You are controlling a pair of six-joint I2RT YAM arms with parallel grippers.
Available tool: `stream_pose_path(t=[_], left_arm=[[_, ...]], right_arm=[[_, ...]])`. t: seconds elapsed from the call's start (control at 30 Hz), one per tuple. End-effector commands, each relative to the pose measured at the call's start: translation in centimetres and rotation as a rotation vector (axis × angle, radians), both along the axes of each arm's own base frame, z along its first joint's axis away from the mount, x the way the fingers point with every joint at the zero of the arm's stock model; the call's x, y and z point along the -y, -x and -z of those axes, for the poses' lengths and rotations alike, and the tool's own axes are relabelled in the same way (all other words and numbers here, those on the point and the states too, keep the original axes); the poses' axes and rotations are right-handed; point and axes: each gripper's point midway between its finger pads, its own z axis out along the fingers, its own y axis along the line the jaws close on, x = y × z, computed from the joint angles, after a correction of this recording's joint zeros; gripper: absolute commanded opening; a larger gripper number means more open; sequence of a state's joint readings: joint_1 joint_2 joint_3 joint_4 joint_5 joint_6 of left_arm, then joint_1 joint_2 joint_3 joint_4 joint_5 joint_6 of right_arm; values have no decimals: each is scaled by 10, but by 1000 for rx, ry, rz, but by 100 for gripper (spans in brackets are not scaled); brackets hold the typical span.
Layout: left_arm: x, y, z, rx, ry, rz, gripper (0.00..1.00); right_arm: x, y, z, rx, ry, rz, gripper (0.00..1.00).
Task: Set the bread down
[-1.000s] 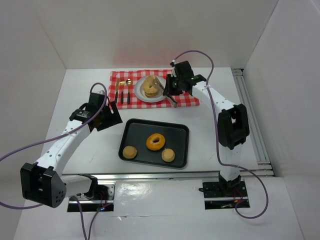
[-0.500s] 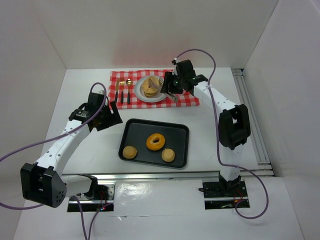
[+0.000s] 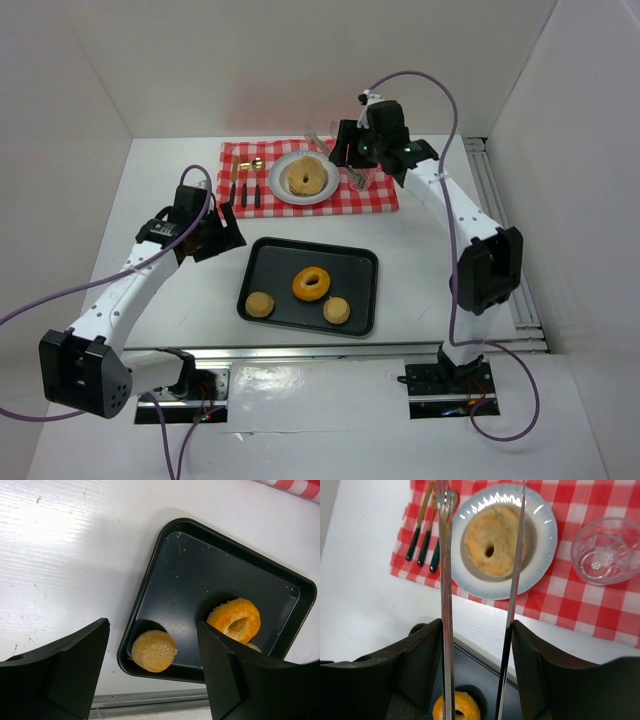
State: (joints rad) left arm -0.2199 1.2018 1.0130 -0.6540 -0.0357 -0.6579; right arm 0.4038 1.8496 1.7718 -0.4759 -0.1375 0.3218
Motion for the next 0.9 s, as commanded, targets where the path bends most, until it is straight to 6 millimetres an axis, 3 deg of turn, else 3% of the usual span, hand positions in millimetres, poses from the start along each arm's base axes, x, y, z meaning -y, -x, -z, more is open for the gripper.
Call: stream_pose_path(t=[0.0,0.1,0.17,0.2,0.23,0.27,0.43,0.47,0.5,0.57,0.67,0.7,0.73,0.77,0.8,0.83,0.87], left_arm=[[2,-5,-22,70,21,17,84],[4,-5,-22,68,28,23,84],[5,-4,-22,67,35,29,84],[5,-4,-22,67,35,29,84],[7,-4,-22,66,42,35,84],[8,-6,-24,77,44,35,84],[11,-8,-24,88,56,55,84],[11,-8,-24,88,56,55,84],[11,-8,-21,77,54,55,84],[11,-7,-17,59,51,55,85],[9,-7,-19,61,44,49,92],[9,-7,-19,61,44,49,92],[9,-7,-19,61,44,49,94],[9,-7,-19,61,44,49,94],[7,-8,-22,61,43,40,97],[7,-8,-22,61,43,40,97],[6,-5,-20,50,35,47,98]], right_arm=[[31,22,-79,170,-19,69,63],[63,33,-77,176,14,173,63],[107,44,-66,180,91,328,63],[122,49,-57,169,117,388,63],[148,58,-36,137,164,455,63],[168,56,-32,149,189,540,62],[227,51,15,149,228,756,62],[233,45,37,114,250,768,62],[238,35,39,132,229,794,62],[248,14,69,76,243,799,62],[246,-6,87,82,254,792,62],[250,-14,101,67,271,794,62],[249,-22,102,86,260,797,63],[251,-25,110,74,283,801,68],[251,-34,119,60,291,799,86],[252,-35,124,34,312,803,86],[254,-37,124,21,319,818,100]])
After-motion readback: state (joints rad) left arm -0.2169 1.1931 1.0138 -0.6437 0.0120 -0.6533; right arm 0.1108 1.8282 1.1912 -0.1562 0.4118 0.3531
